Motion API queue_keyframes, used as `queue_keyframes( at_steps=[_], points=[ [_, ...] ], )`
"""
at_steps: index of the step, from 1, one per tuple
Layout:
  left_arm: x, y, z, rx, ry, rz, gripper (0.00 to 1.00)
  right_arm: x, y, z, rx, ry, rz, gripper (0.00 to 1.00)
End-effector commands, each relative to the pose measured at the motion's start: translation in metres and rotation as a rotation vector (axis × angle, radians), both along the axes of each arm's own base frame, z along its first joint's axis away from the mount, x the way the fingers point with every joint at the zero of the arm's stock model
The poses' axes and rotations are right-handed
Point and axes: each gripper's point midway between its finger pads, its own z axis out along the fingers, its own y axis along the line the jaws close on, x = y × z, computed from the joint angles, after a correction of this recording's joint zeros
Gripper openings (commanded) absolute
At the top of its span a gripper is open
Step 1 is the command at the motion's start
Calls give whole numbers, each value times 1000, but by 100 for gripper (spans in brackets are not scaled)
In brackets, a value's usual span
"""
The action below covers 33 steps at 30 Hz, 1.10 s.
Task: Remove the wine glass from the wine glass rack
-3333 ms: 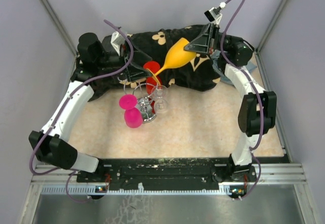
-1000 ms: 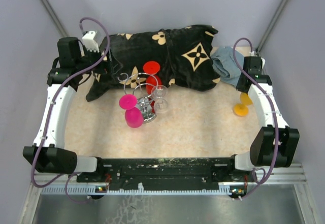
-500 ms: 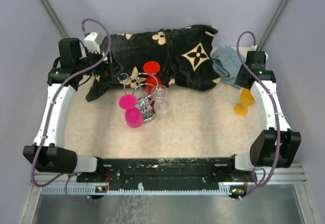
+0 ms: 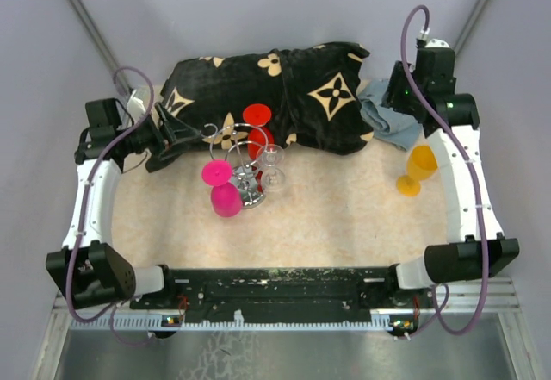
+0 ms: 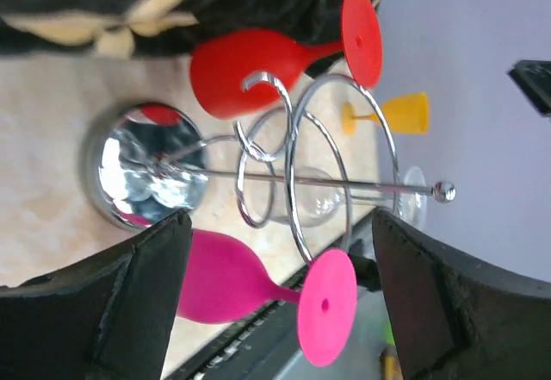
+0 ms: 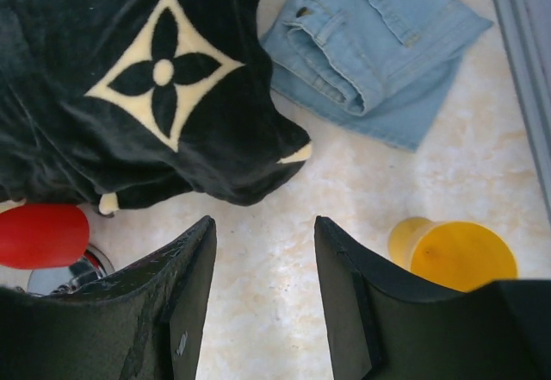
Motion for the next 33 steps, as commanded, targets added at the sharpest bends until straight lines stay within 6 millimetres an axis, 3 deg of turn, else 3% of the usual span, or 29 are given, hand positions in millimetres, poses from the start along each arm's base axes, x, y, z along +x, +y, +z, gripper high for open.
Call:
queue_keyframes(
  at_steps=[1,8,14,21,29,33],
  points=[
    [-50,-29,23,-231,42,-104,88,10,17,-3,32,27,47,50],
    [-93,-42,4,-312,148,-151,80,16,24,-4,23,46,90,50],
    [-110,-43,-9,-305,196,-146,77,13,24,-8,12,57,102,50],
    [-114,-44,-18,-304,225,-139,73,7,24,-12,11,57,107,50],
    [-114,-46,-21,-342,250,-167,59,2,22,-14,7,54,100,50],
    [-115,-47,-25,-364,274,-178,58,-1,21,-13,6,51,98,50]
  ],
)
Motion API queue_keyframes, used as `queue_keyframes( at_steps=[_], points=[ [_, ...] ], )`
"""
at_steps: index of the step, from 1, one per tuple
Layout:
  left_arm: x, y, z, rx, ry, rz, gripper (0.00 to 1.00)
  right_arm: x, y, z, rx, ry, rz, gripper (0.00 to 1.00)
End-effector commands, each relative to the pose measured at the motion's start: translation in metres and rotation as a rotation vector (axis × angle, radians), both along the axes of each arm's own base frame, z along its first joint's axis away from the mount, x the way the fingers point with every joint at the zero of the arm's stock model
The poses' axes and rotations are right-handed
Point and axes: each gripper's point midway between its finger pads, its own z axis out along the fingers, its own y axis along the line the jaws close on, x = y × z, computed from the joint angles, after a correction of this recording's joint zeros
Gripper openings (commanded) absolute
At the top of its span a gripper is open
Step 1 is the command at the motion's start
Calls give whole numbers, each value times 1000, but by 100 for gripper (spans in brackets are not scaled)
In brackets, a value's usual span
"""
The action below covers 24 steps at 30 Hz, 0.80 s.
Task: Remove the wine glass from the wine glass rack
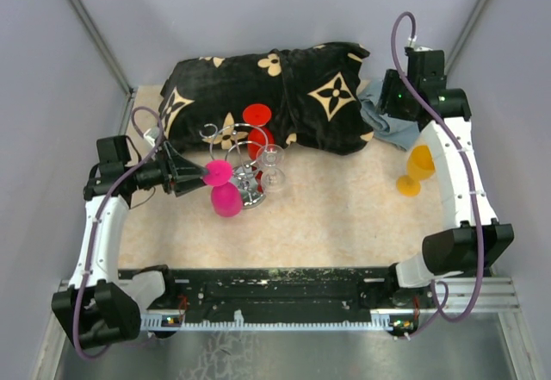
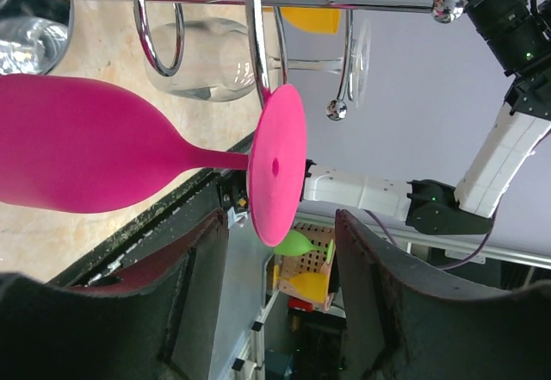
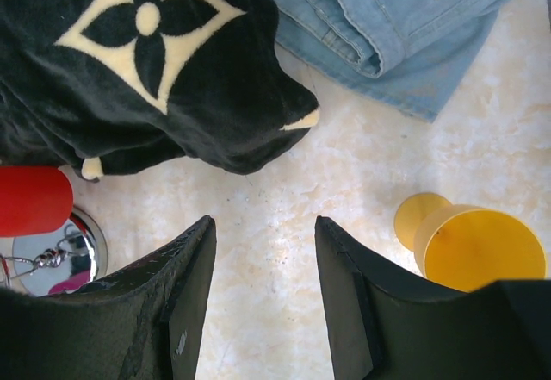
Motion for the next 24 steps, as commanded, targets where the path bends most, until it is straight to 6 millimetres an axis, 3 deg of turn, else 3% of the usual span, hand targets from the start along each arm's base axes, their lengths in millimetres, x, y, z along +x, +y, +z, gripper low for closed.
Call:
queue_keyframes(
  at_steps=[1,15,19,22,24],
  points=[
    [-4,-2,-1,-35,11,-30,58,-4,1,24,-2,-85,10,50],
    [-14,-6,-3,-81,47,-55,31,-9,0,25,-3,-93,1,50],
    [-14,-6,-3,-82,48,-57,17,-11,-2,26,-6,-98,-2,50],
    [-16,-7,-2,-88,55,-64,0,-13,-3,25,-14,-95,-4,50],
    [-18,-7,-1,-95,55,-73,0,-14,-3,23,-17,-91,-3,50]
  ],
)
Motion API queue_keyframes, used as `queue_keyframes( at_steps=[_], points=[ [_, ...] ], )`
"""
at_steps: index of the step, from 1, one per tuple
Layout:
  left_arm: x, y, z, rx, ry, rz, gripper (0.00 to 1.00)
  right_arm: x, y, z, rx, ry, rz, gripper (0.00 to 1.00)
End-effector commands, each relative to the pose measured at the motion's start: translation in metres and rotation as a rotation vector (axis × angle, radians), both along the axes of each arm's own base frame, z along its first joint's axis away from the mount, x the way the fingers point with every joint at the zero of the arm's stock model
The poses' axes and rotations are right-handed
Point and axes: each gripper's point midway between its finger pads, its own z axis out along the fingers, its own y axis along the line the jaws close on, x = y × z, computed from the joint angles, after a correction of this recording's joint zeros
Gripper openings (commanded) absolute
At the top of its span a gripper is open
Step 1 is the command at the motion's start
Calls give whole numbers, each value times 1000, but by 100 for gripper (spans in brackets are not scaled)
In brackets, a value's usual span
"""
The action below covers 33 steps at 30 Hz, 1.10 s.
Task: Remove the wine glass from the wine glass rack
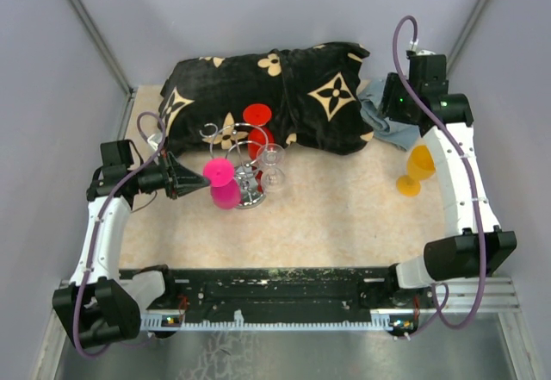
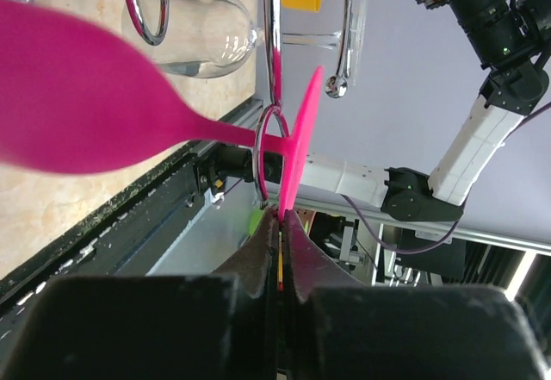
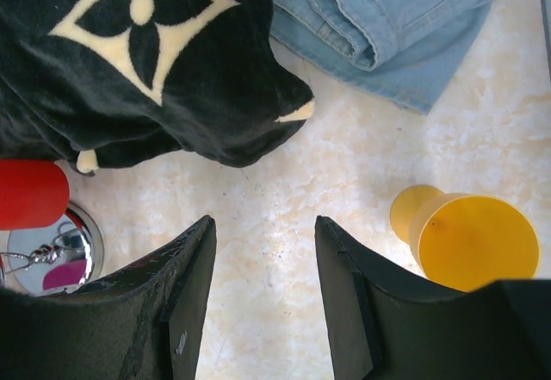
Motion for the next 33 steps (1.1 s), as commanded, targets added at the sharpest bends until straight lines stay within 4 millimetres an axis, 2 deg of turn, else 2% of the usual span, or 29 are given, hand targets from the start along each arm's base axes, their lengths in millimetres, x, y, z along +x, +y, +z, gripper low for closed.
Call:
queue_keyframes(
  at_steps=[1,11,20,27,33],
  points=[
    [-8,-3,8,-29,-19,-33,0,-5,-1,21,-11,-81,4,50],
    [-14,-2,18,-36,-7,-35,0,-8,-4,17,-29,-73,1,50],
    [-14,12,23,-4,-12,29,0,-9,-3,11,-33,-61,8,50],
    [-16,22,21,-1,-4,71,0,-6,-2,10,-33,-59,19,50],
    [-24,23,20,-12,11,73,0,-4,-2,9,-39,-56,22,50]
  ],
)
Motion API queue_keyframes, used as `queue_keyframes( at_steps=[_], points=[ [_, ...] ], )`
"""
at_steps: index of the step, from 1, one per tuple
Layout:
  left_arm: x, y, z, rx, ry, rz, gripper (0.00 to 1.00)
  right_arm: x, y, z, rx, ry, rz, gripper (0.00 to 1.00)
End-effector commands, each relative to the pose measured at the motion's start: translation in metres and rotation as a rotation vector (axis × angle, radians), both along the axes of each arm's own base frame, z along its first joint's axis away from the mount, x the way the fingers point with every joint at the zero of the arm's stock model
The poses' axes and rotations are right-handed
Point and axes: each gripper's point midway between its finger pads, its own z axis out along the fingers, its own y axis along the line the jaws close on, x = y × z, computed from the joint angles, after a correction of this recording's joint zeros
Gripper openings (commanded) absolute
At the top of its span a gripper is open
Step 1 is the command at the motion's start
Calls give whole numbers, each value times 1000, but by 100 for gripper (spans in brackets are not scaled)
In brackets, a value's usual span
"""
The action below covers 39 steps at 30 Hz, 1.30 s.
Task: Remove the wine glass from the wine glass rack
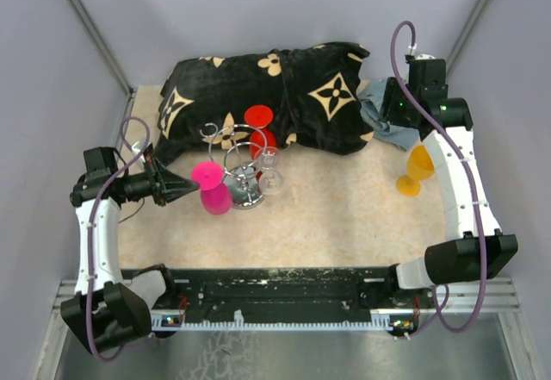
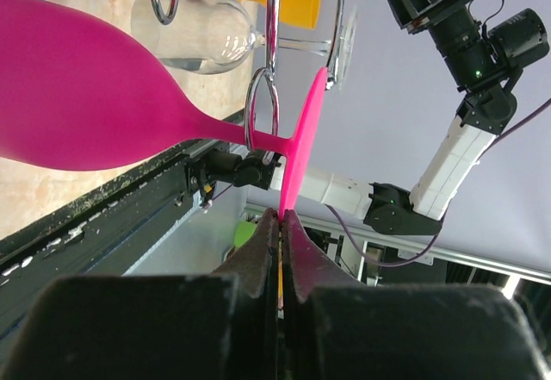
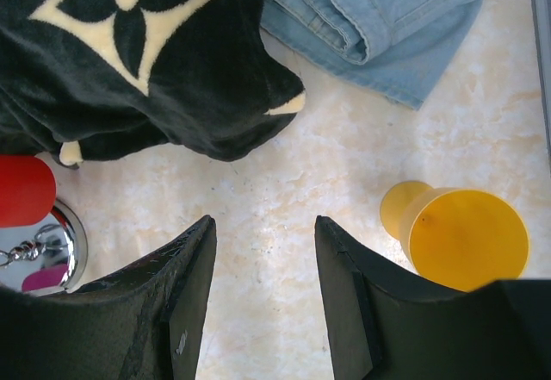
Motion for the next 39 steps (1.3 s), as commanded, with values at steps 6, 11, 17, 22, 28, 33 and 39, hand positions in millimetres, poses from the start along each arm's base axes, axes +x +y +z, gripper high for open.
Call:
queue_keyframes(
  at_steps=[6,11,17,22,28,33,39],
  points=[
    [-13,-3,16,-26,-59,-36,0,4,5,12,3,-57,22,50],
    [-19,-5,19,-16,-58,-51,0,5,5,10,6,-54,23,50],
    [-21,-3,19,-5,-56,-39,0,3,4,7,-3,-44,25,50],
    [-21,-2,21,15,-61,-25,0,2,3,5,-9,-40,27,50],
    [-23,1,21,63,-61,7,0,3,6,2,1,-31,36,50],
    [-20,8,28,151,-95,53,0,6,9,0,14,-24,45,50],
    [-11,22,34,283,-144,107,0,10,12,1,21,-34,53,50]
  ],
)
